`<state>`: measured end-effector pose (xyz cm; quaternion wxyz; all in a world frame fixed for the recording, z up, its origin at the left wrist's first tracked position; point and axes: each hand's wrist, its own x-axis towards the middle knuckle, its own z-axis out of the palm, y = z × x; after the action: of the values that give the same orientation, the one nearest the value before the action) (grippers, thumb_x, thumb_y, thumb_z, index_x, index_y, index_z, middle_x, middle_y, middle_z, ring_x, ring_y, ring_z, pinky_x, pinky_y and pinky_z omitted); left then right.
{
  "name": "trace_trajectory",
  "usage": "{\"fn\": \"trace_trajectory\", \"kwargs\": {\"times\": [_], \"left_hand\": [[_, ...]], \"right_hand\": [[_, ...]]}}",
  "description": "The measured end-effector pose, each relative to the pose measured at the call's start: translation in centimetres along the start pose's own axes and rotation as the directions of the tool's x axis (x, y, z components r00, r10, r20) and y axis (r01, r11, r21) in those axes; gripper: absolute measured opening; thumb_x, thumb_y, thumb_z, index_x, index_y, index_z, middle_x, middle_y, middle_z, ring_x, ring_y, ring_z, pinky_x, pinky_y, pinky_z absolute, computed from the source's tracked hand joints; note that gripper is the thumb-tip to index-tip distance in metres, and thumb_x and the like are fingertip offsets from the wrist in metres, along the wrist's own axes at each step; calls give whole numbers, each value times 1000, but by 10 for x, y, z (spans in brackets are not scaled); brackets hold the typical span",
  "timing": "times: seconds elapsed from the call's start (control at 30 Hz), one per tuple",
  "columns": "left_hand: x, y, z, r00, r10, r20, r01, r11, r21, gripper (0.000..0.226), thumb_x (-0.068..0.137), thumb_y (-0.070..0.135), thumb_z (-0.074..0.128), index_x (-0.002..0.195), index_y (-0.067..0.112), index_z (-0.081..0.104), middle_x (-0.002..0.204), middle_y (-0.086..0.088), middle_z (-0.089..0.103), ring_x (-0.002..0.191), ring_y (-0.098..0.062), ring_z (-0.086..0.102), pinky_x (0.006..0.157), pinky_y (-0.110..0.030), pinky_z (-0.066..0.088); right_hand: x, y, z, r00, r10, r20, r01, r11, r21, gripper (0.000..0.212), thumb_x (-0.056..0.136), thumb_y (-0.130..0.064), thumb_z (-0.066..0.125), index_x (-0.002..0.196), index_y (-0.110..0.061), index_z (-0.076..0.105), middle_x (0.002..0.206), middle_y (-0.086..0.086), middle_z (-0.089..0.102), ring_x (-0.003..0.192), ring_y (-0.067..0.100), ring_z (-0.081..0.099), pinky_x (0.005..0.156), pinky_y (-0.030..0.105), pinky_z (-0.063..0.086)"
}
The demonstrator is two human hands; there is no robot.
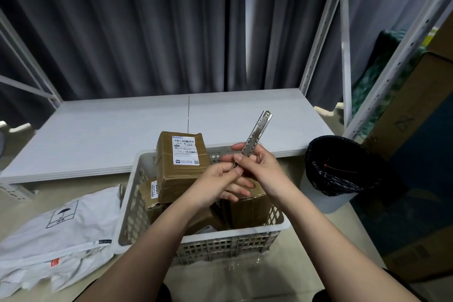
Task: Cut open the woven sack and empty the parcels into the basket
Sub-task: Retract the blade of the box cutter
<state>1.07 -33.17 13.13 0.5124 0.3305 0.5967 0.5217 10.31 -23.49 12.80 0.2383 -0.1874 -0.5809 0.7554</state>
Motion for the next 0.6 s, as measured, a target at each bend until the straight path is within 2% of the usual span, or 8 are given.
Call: {"fn": "trace_trajectory", "kwargs": {"times": [0.1, 0.2, 0.3, 0.4, 0.53, 0.6], "left_hand": [[0, -1, 0, 1000, 6, -1, -6, 1000, -5, 22, 100, 15, 43, 112, 4, 57, 72, 2, 74, 62, -6, 70, 52, -14, 51], [0, 0, -2, 1000, 17, -21, -17, 999, -42, 17, 99, 15, 45, 103, 8, 60, 75, 1, 75, 62, -7, 70, 51, -14, 51], [2, 1, -7, 983, 67, -172, -91, 987, -133, 10, 95, 13, 53, 95, 9, 62, 78, -1, 76, 60, -7, 70, 48, -12, 50], [3, 1, -14, 937, 122, -329, -193, 962, -192, 4, 91, 10, 58, 93, 9, 62, 78, 1, 76, 60, -6, 70, 47, -11, 50], [3, -1, -14, 898, 188, -398, -263, 954, -144, 5, 89, 11, 61, 93, 8, 64, 80, -1, 76, 62, -8, 69, 49, -12, 51], [4, -1, -12, 874, 226, -429, -294, 951, -97, 4, 89, 11, 62, 91, 9, 64, 80, -2, 75, 62, -8, 68, 50, -13, 51]], "right_hand": [[-1, -2, -1, 1000, 11, 6, -11, 1000, 4, 14, 92, -1, 53, 100, -12, 57, 85, 6, 75, 79, 15, 70, 74, 23, 56], [-1, -3, -1, 997, 24, -75, -22, 999, 25, 12, 95, -10, 50, 97, -11, 62, 83, 4, 75, 72, 13, 70, 66, 21, 55], [1, -6, -6, 970, 54, -239, -30, 994, 105, 15, 95, -20, 53, 89, -14, 65, 79, 3, 74, 67, 12, 70, 62, 19, 52], [1, -8, -16, 937, 77, -340, -10, 981, 195, 4, 91, -22, 59, 89, -19, 59, 76, -7, 73, 70, 8, 71, 57, 14, 49], [1, -8, -23, 908, 93, -408, 13, 968, 250, 7, 89, -20, 63, 86, -20, 56, 82, -4, 70, 69, 9, 70, 54, 14, 49], [1, -6, -23, 904, 103, -416, 7, 967, 256, 8, 88, -20, 64, 86, -20, 57, 78, -5, 70, 66, 8, 70, 50, 13, 48]]}}
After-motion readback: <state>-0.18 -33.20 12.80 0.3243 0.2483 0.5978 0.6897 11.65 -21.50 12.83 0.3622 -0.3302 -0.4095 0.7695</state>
